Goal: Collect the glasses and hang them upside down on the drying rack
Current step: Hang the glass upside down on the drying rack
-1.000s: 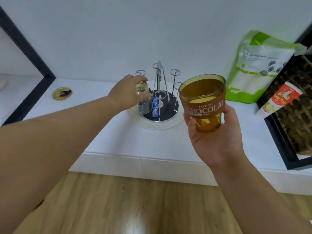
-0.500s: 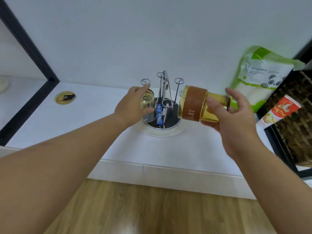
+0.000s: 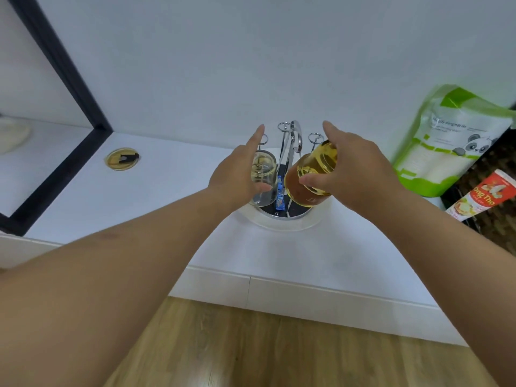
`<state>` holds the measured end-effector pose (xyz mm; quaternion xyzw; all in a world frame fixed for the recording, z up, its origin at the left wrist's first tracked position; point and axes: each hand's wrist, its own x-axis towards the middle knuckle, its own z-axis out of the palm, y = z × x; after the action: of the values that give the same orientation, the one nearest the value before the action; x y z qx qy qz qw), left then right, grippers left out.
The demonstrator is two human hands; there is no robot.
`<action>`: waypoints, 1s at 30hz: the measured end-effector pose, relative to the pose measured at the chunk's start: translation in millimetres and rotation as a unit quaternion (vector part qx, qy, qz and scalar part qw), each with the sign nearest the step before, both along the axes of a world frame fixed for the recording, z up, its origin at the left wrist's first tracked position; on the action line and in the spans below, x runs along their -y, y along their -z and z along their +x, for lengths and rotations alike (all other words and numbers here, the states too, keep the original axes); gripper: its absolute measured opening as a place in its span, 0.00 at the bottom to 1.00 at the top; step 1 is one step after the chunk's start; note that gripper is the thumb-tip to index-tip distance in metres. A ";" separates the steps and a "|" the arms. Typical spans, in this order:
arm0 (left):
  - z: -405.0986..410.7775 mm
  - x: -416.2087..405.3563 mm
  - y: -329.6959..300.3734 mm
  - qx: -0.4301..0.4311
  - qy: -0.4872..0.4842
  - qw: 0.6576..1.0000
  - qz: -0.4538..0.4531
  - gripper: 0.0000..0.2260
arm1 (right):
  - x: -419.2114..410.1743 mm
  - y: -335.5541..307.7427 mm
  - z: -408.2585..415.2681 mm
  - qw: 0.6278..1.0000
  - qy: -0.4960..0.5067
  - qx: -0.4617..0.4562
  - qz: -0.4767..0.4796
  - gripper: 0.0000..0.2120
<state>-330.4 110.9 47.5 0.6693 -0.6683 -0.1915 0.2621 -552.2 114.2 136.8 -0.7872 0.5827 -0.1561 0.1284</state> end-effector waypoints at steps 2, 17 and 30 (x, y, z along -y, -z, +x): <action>0.0 0.9 -0.1 0.002 0.001 1.000 -0.002 0.55 | 5.8 1.4 7.3 1.000 -0.009 -0.020 -0.002 0.51; 3.3 7.0 4.2 0.005 0.017 1.000 -0.002 0.46 | 27.8 40.4 33.8 0.992 -0.041 -0.111 0.035 0.64; 4.2 7.6 3.3 0.021 0.032 0.999 -0.008 0.44 | 35.2 56.8 35.6 0.989 -0.044 -0.136 0.043 0.59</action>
<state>-326.2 103.2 44.2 0.6496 -0.6961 -0.1800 0.2470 -516.7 79.0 80.0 -0.8195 0.5660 -0.0166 0.0883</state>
